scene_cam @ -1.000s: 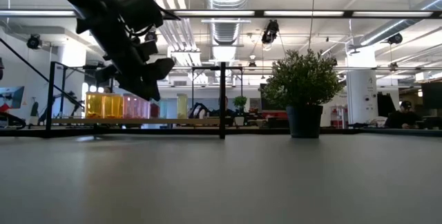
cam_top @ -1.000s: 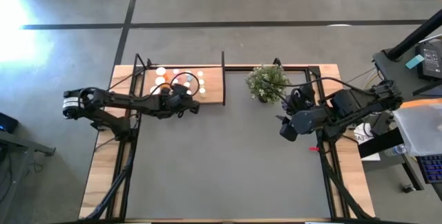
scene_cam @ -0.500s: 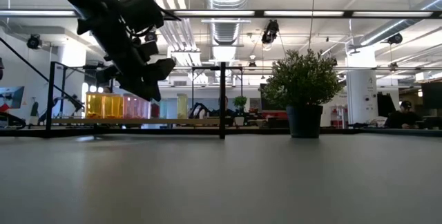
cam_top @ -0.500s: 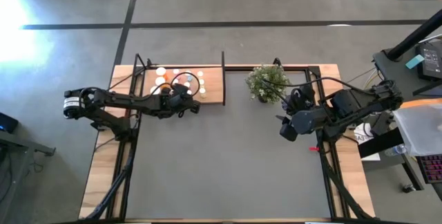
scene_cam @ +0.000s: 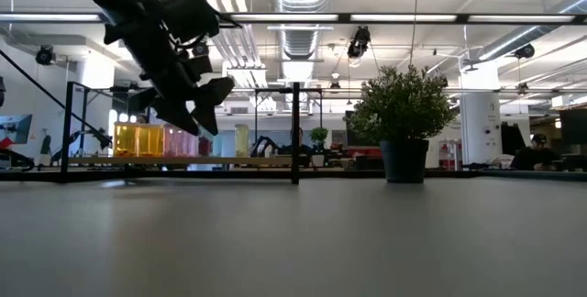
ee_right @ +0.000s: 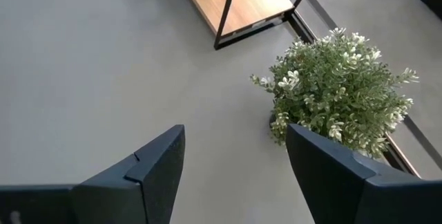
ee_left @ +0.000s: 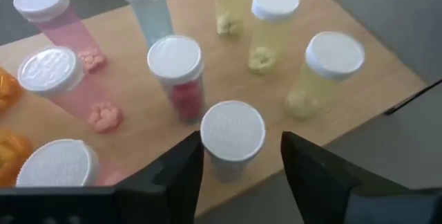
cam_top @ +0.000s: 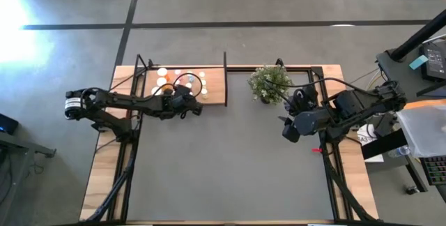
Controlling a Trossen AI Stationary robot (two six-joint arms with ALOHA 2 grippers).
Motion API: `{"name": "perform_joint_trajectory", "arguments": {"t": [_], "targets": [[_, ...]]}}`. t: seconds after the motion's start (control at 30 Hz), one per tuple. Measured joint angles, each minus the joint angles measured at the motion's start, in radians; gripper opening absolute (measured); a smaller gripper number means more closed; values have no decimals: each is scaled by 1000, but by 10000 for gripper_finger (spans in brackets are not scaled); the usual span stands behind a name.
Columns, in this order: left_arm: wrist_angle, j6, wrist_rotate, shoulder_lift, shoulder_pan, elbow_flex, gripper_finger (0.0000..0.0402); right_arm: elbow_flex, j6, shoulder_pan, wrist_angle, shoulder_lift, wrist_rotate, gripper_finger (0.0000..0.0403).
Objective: Pick and place medicine bottles onto shelf by color
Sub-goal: Put the small blue pill bottle on the shelf aligned with the other small blue pill bottles
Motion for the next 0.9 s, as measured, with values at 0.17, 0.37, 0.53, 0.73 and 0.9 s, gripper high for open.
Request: {"name": "perform_joint_trajectory", "arguments": {"t": [0.17,0.37,0.53,0.73,0.9], "targets": [[-3,1,0,-3,0,24,180,0,2,0,0,0,0,238],[-19,58,6,-5,0,69,181,0,18,0,0,0,0,238],[-82,58,6,-6,0,83,181,0,18,0,0,0,-1,238],[-115,53,6,-6,0,83,181,0,17,0,0,0,-1,237],[-114,54,-1,-6,0,106,181,0,17,0,0,0,-1,237]]}}
